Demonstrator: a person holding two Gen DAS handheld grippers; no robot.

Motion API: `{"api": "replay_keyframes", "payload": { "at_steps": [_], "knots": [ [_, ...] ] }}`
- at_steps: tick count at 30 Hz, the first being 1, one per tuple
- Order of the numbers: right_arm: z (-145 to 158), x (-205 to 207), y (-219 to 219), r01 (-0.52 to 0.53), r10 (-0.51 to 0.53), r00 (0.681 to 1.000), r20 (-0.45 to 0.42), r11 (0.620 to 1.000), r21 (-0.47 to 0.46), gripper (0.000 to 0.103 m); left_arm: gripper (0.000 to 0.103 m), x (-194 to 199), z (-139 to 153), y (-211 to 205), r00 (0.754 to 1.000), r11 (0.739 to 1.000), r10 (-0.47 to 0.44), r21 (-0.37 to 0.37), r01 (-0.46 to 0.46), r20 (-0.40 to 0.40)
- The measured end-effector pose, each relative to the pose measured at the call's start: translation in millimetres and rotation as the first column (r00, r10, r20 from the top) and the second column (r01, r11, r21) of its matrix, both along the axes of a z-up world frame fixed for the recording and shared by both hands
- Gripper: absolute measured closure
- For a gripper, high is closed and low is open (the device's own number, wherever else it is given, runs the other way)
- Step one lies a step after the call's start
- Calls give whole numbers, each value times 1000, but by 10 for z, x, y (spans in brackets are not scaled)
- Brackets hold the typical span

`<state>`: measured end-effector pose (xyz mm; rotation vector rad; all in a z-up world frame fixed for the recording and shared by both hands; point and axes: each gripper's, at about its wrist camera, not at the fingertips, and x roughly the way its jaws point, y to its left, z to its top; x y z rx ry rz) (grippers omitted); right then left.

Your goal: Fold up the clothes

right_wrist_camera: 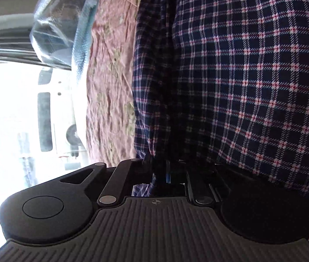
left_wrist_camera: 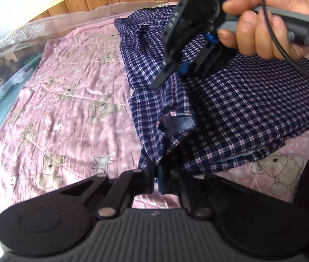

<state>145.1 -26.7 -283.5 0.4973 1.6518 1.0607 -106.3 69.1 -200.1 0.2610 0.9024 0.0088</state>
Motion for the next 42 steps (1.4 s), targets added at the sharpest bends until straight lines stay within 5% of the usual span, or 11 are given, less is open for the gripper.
{"api": "replay_keyframes", "payload": {
  "at_steps": [2, 7, 13, 17, 21, 23, 24, 26, 37, 40, 42],
  "knots": [
    [63, 102, 25, 33, -34, 999, 9, 999, 39, 73, 99, -40, 7, 14, 1000, 1000, 19, -7, -19, 5],
    [153, 490, 156, 110, -114, 991, 72, 993, 51, 72, 84, -171, 208, 97, 998, 999, 48, -11, -47, 48],
    [332, 1071, 244, 240, -242, 949, 200, 970, 34, 72, 58, -124, 641, 41, 981, 998, -54, -19, 59, 184],
    [360, 1412, 300, 296, -281, 914, 293, 955, -4, 70, 55, 26, 505, -35, 982, 989, -109, -82, 122, 156],
    [292, 1723, 430, 347, -312, 884, 348, 937, -40, 64, 58, 95, 243, -65, 992, 990, -98, -89, 105, 84],
    [274, 1842, 457, 365, -330, 872, 362, 931, -32, 67, 86, 129, 112, -80, 995, 991, -92, -92, 96, 47],
    [271, 1907, 470, 374, -340, 867, 365, 927, -26, 68, 90, 146, 47, -88, 996, 991, -90, -93, 92, 29],
    [298, 2048, 467, 398, -353, 849, 392, 917, -37, 94, 95, 123, 11, -50, 997, 990, -74, -121, 75, 10],
    [324, 2332, 388, 360, -255, 823, 507, 925, -120, 101, 90, -4, 339, 132, 993, 972, -118, -208, 111, -21],
    [465, 2197, 296, 305, -208, 848, 487, 944, -127, 74, 77, -39, 428, 182, 991, 965, -130, -232, 120, -29],
    [655, 2044, 222, 276, -173, 838, 518, 952, -129, 71, 76, -62, 487, 215, 990, 961, -139, -248, 126, -33]
  ]
}}
